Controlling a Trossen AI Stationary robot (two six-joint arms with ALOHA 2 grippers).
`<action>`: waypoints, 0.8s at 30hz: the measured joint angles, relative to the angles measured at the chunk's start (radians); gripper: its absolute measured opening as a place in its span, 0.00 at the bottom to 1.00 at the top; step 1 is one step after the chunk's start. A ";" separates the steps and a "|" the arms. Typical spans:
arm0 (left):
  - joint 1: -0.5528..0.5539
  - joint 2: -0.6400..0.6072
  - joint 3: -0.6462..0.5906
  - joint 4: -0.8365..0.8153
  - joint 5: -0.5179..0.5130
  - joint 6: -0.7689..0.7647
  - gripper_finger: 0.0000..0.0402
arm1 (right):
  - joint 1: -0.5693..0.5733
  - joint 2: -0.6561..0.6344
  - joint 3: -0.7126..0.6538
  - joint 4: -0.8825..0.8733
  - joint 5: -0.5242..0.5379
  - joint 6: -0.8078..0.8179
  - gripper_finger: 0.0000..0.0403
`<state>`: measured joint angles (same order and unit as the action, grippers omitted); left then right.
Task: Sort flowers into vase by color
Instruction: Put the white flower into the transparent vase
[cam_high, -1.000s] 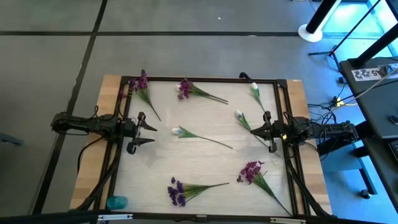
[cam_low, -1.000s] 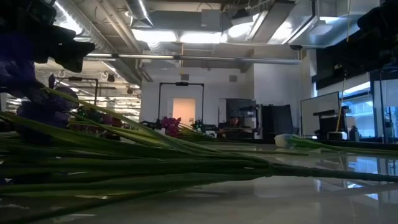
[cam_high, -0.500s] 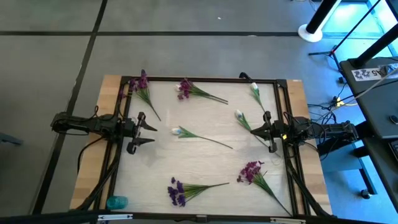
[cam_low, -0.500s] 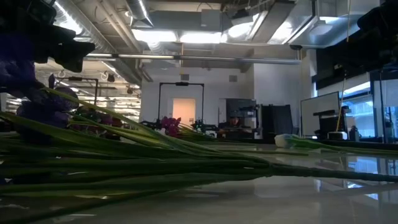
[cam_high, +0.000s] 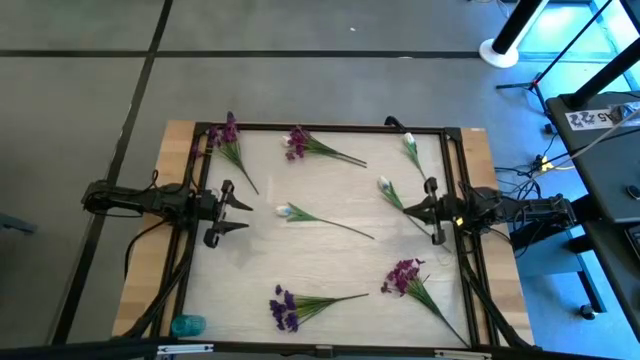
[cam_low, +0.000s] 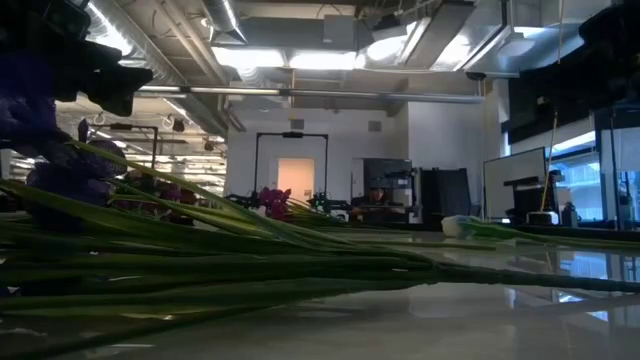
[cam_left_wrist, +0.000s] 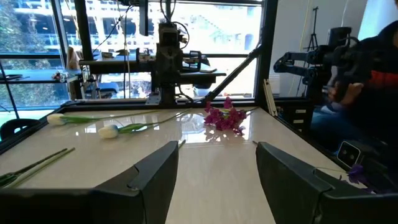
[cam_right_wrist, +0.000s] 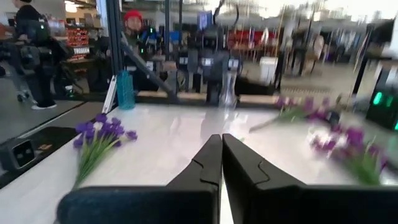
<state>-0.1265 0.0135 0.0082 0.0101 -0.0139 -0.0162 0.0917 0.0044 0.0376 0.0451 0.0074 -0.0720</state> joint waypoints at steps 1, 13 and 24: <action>0.000 0.000 0.000 0.000 0.000 0.000 0.53 | 0.000 0.000 0.000 0.014 0.000 -0.010 0.04; 0.000 0.000 0.000 0.000 0.000 0.000 0.53 | 0.000 0.000 0.000 0.035 0.000 0.262 0.04; 0.000 0.000 0.000 0.000 0.000 0.000 0.53 | 0.161 0.101 0.000 -0.035 0.045 0.398 0.04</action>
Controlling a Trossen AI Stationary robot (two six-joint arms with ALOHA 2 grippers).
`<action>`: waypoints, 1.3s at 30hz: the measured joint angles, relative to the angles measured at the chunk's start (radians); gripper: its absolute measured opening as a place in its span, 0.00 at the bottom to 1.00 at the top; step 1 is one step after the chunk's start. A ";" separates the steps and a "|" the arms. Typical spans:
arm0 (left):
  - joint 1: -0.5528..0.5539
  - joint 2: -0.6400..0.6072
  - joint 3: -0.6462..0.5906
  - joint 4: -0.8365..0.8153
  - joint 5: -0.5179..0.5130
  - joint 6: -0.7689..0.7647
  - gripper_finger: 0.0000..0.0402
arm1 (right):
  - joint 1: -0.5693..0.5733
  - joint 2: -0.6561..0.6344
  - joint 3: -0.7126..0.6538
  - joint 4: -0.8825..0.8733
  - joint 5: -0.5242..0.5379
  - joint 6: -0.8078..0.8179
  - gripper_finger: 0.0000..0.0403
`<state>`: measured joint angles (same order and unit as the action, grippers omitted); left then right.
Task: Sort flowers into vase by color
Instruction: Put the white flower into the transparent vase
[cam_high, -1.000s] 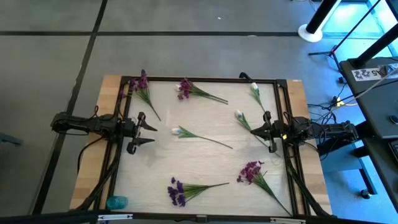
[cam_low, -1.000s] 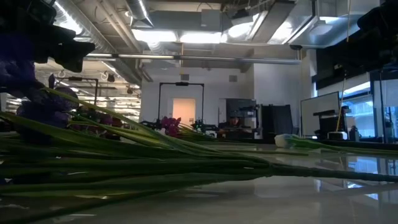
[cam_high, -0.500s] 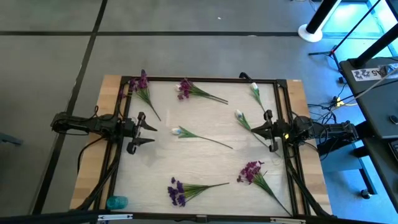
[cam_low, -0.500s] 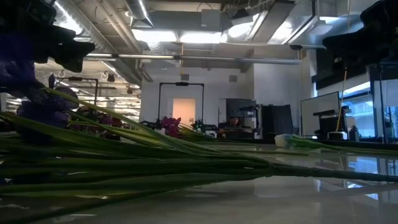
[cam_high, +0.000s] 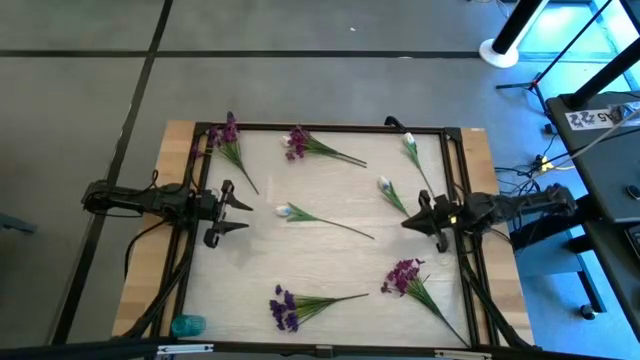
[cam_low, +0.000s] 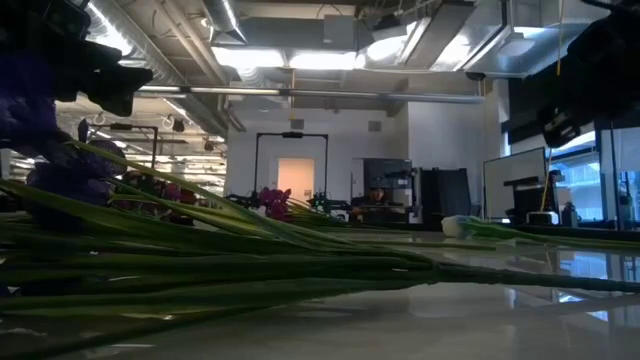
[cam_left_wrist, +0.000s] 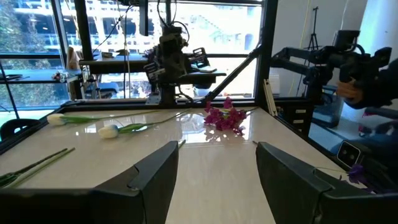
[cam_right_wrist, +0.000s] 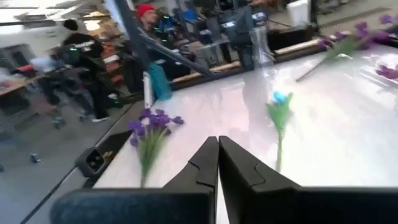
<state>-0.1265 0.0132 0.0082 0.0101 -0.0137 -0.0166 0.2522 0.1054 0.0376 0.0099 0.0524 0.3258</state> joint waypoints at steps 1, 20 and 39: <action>0.000 0.000 0.000 0.000 0.000 0.000 0.53 | 0.034 0.030 0.000 0.025 0.046 0.003 0.04; 0.000 0.000 0.000 0.000 0.000 0.000 0.53 | 0.193 0.940 0.212 0.470 0.445 0.008 0.27; 0.000 0.000 0.000 0.000 0.000 -0.001 0.53 | 0.089 1.570 0.805 0.239 0.392 -0.019 0.35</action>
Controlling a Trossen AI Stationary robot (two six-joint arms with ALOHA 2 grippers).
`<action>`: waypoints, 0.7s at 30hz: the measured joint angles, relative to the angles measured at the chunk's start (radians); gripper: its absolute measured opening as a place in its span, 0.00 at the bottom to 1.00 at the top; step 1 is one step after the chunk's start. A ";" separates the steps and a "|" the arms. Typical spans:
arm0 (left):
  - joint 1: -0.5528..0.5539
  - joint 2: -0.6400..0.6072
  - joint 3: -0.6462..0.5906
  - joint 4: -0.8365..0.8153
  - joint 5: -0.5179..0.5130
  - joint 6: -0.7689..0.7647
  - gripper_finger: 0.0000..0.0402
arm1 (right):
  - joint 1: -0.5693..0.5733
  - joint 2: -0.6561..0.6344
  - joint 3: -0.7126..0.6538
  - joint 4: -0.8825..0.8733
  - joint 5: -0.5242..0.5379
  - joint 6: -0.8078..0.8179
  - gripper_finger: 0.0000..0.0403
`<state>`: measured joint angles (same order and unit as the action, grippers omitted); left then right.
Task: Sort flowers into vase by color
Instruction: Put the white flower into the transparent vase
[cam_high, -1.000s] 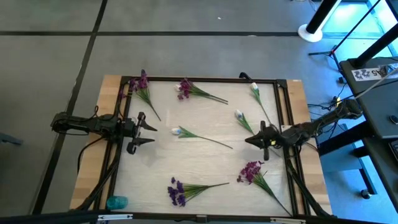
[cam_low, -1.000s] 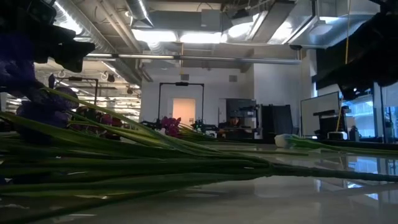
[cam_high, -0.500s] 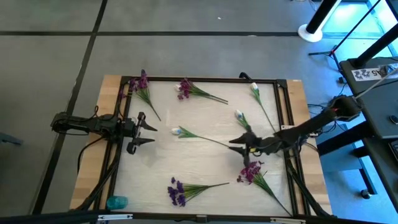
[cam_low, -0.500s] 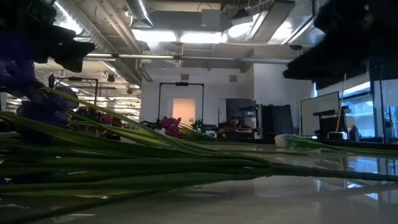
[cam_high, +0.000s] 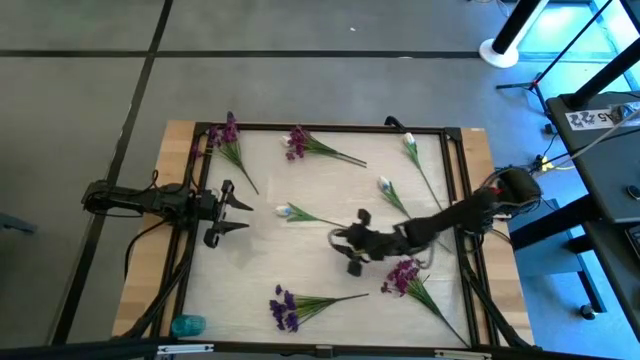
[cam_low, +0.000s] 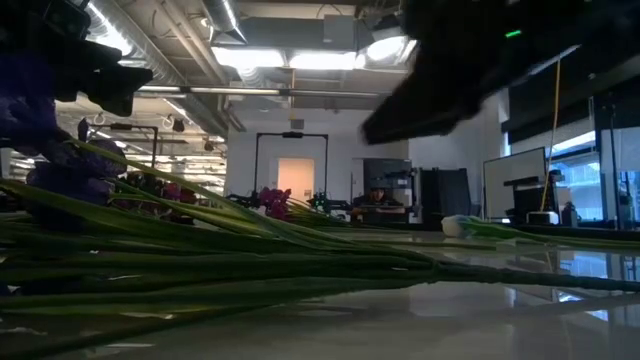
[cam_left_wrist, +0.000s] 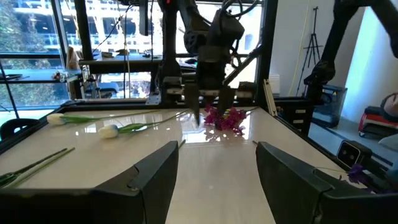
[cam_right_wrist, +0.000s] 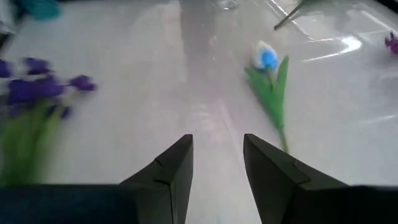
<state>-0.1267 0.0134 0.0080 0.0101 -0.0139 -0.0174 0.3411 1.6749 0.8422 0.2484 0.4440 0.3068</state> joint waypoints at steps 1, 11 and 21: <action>0.000 0.000 0.000 0.000 0.000 0.000 0.53 | -0.025 0.027 0.028 -0.013 -0.023 -0.006 0.35; 0.000 -0.001 0.000 0.000 0.000 0.000 0.53 | -0.287 0.221 0.236 -0.219 -0.263 -0.105 0.35; 0.000 0.000 -0.001 0.010 -0.063 0.170 0.53 | -0.355 0.326 0.253 -0.143 -0.374 -0.161 0.35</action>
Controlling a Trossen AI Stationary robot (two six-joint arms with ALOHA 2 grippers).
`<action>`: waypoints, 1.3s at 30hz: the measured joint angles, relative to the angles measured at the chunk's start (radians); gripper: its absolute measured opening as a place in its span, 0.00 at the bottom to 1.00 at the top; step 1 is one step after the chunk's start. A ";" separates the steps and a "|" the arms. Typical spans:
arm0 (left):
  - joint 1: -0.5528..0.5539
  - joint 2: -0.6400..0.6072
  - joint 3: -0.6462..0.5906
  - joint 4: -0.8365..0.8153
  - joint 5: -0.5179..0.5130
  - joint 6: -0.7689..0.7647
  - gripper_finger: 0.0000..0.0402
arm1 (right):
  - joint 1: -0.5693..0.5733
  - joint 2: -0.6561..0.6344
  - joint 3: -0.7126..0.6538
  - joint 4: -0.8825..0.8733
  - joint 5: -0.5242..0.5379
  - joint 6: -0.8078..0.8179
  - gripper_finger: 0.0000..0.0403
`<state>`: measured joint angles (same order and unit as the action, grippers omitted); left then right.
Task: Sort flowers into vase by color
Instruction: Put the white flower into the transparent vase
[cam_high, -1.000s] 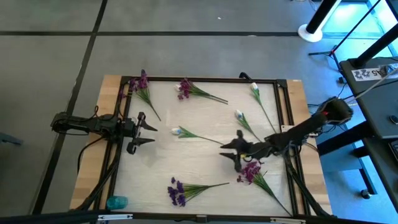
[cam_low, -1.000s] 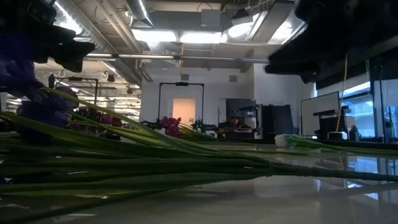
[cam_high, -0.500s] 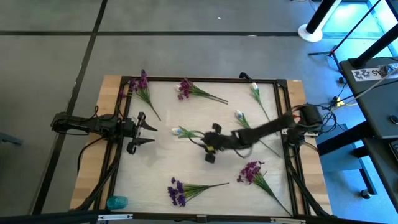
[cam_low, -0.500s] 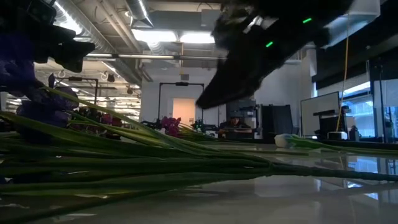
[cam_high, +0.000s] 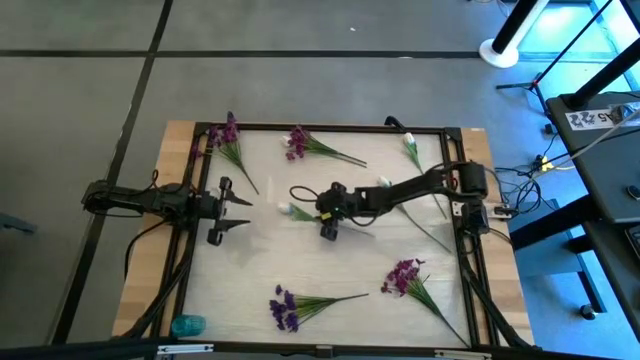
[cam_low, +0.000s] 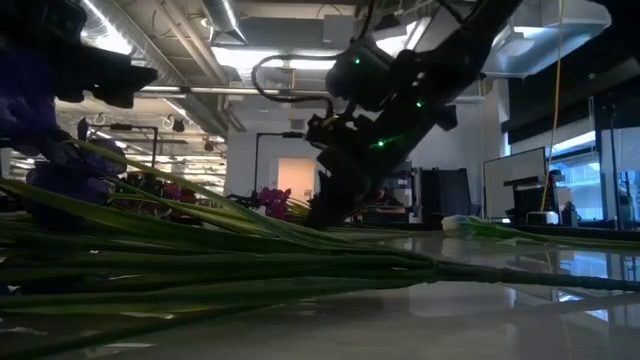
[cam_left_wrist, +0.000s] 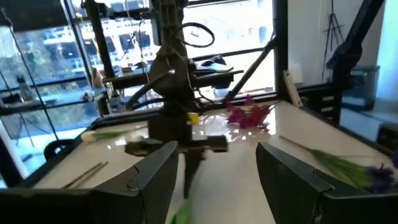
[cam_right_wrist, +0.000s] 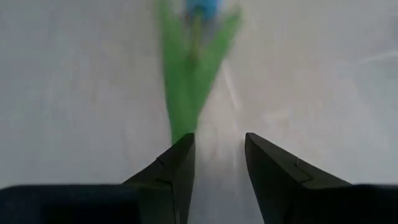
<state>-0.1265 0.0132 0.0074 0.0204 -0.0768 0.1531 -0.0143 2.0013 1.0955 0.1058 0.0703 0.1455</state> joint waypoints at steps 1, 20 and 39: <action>0.000 0.000 0.000 0.000 0.000 0.008 0.53 | 0.005 0.006 0.000 0.004 -0.006 -0.001 0.35; -0.037 0.072 0.000 0.353 0.205 -0.404 0.53 | 0.055 -0.025 0.025 0.030 -0.049 0.085 0.46; -0.224 0.475 0.000 0.761 0.229 -0.278 0.53 | 0.101 0.113 0.032 0.130 0.077 0.028 0.29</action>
<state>-0.3508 0.4885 0.0074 0.7817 0.1520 -0.1251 0.0871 2.1148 1.1271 0.2363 0.1475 0.1733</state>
